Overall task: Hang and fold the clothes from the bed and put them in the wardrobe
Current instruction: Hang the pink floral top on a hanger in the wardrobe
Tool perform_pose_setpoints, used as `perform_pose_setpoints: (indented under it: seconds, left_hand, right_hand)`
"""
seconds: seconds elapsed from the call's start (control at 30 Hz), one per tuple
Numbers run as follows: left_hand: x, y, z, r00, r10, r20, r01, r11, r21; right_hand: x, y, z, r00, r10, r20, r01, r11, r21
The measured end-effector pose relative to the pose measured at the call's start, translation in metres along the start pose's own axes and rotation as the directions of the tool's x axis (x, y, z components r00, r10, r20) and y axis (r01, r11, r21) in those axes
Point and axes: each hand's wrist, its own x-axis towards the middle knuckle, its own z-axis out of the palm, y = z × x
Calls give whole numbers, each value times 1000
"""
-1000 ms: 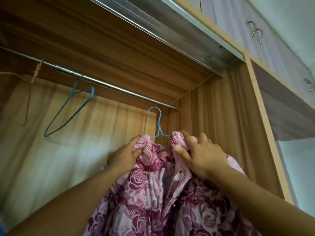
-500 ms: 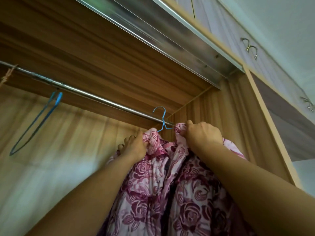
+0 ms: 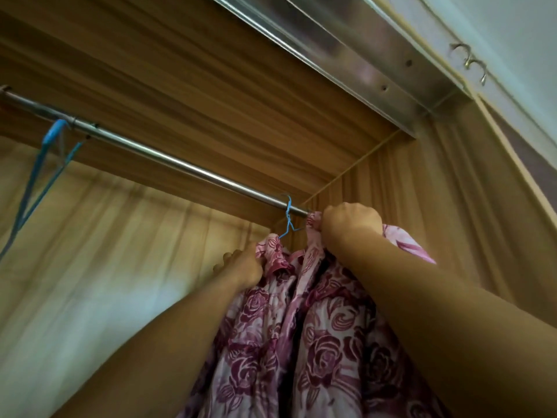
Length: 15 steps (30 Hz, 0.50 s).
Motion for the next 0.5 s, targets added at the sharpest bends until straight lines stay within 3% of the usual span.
perform_pose_setpoints:
  seconds: [0.2,0.3,0.37,0.43,0.5]
  left_hand:
    - [-16,-12,15,1000,14,-27,-18,988,-153]
    - [-33,-11,16,993,-8,-120,-39,924,-380]
    - [-46,-7,13,989,-68,-134,-22,818,-575]
    - [-61,0,11,994,-63,-94,-15,750,-661]
    - [-73,2,10,998,-44,-50,5,794,-608]
  right_hand:
    - [-12,-2,14,999,-21,-30,22,1000,14]
    - [-27,-7,24,998,-11,-57,14,999,52]
    - [-38,-12,32,990,-20,-137,22,1000,14]
    - [-49,-19,41,957,-141,-254,133,990,-48]
    - [-60,-24,46,912,-279,-301,274,960,-59]
